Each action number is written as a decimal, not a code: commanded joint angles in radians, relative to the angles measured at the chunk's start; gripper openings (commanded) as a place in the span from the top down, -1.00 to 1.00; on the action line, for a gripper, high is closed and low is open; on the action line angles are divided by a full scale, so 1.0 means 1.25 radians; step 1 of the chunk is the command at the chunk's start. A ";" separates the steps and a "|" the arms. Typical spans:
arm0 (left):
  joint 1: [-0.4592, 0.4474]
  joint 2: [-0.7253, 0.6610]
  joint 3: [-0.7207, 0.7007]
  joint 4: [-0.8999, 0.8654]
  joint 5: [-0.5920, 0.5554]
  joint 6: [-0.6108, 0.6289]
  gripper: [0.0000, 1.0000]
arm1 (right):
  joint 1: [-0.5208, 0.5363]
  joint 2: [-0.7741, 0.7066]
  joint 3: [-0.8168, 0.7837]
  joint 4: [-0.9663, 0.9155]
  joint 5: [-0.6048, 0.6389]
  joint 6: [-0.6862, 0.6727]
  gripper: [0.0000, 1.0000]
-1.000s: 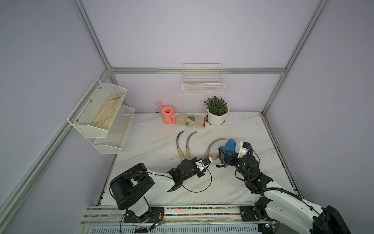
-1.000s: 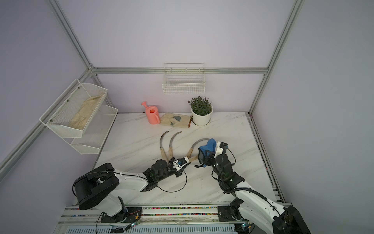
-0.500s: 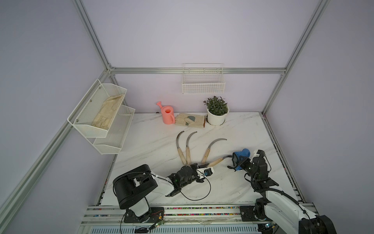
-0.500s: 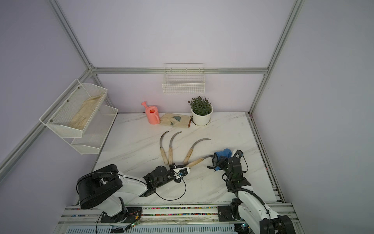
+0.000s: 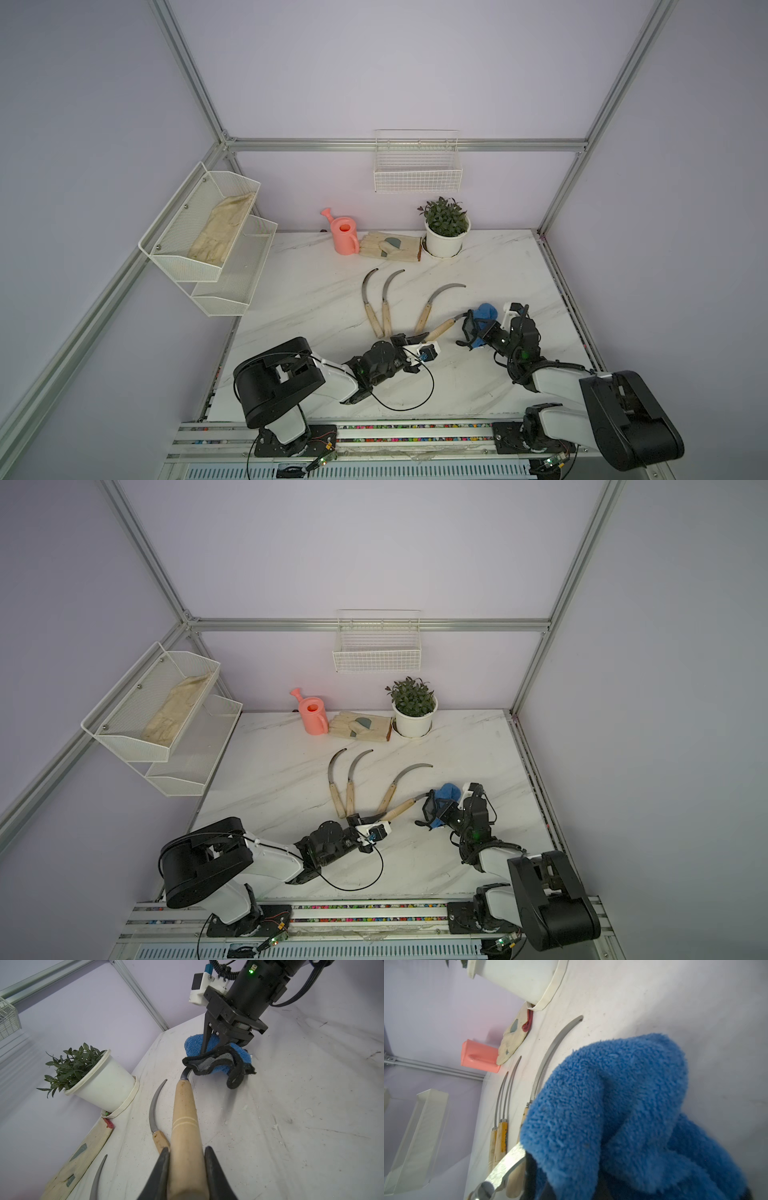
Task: Wipe small sickles with rags
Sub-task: Wipe the small sickle.
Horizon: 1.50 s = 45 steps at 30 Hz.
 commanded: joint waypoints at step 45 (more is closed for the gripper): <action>-0.012 0.044 0.033 -0.008 -0.101 0.023 1.00 | -0.081 -0.265 0.110 -0.162 -0.155 -0.039 1.00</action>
